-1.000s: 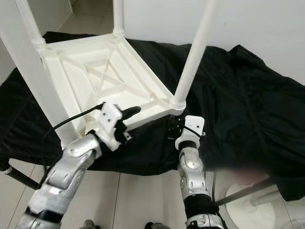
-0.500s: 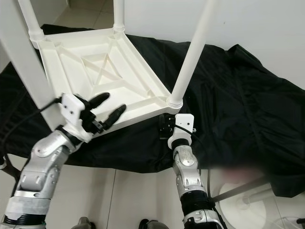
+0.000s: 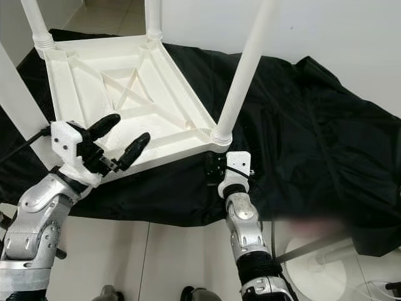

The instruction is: Building children table

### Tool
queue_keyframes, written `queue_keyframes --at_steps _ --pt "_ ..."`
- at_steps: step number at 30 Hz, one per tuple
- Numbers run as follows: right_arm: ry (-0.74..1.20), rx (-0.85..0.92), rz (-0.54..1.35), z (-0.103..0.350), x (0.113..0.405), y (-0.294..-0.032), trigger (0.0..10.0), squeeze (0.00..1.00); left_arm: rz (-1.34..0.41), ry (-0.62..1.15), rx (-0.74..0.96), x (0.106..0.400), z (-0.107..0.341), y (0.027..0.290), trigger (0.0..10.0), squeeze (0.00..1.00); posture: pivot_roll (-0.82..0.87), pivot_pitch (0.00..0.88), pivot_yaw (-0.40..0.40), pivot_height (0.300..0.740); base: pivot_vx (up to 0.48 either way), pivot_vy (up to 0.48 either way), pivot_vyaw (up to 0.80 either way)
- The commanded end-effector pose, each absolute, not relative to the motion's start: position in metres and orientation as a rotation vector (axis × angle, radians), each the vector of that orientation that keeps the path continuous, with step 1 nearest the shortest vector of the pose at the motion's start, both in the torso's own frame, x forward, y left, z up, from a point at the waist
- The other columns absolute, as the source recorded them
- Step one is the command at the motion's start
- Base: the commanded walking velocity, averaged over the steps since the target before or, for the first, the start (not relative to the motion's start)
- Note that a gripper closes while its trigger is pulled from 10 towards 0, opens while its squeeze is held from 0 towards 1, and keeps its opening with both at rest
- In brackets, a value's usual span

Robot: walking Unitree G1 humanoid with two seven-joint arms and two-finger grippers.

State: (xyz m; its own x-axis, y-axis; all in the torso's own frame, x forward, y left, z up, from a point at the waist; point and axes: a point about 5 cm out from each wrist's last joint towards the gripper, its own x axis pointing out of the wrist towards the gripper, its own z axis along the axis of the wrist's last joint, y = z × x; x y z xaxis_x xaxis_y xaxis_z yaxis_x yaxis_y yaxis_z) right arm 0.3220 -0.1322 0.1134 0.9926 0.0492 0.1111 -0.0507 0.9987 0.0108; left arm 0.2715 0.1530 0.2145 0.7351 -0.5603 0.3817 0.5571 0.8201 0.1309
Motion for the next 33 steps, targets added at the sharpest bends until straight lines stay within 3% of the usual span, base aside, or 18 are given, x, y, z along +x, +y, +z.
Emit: queue_keyframes --at_steps 1,2,5,9,16,23,28,33 --pt "-0.082 0.004 0.038 0.104 0.319 -0.138 10.0 0.0 -0.495 -0.434 -0.047 0.27 0.216 0.161 10.0 0.0 0.13 0.125 -0.131 0.74 0.0 0.0 0.0" --pt "-0.078 0.005 0.036 0.103 0.319 -0.138 10.0 0.0 -0.4 -0.404 -0.099 0.274 0.212 0.177 10.0 0.0 0.14 0.123 -0.127 0.74 0.0 0.0 0.0" --pt "-0.078 0.005 0.036 0.103 0.319 -0.138 10.0 0.0 -0.4 -0.404 -0.099 0.274 0.212 0.177 10.0 0.0 0.14 0.123 -0.127 0.74 0.0 0.0 0.0" --pt "-0.071 0.005 0.035 0.101 0.318 -0.137 10.0 0.0 -0.302 -0.358 -0.208 0.275 0.203 0.203 10.0 0.0 0.14 0.121 -0.123 0.74 0.0 0.0 0.0" --pt "-0.061 0.002 0.029 0.098 0.318 -0.139 10.0 0.0 -0.415 -0.238 -0.235 0.249 0.179 0.215 10.0 0.0 0.14 0.12 -0.119 0.74 0.0 0.0 0.0" --pt "-0.051 0.004 0.038 0.096 0.319 -0.136 10.0 0.0 -0.588 -0.123 -0.085 0.208 0.177 0.233 10.0 0.0 0.16 0.137 -0.128 0.74 0.0 0.0 0.0" --pt "-0.05 0.006 0.047 0.096 0.32 -0.134 10.0 0.0 -0.604 -0.058 -0.029 0.198 0.177 0.244 10.0 0.0 0.17 0.141 -0.128 0.74 0.0 0.0 0.0" --pt "-0.049 0.012 0.066 0.096 0.322 -0.131 10.0 0.0 -0.545 0.06 0.081 0.179 0.183 0.275 10.0 0.0 0.18 0.145 -0.127 0.74 0.0 0.0 0.0"
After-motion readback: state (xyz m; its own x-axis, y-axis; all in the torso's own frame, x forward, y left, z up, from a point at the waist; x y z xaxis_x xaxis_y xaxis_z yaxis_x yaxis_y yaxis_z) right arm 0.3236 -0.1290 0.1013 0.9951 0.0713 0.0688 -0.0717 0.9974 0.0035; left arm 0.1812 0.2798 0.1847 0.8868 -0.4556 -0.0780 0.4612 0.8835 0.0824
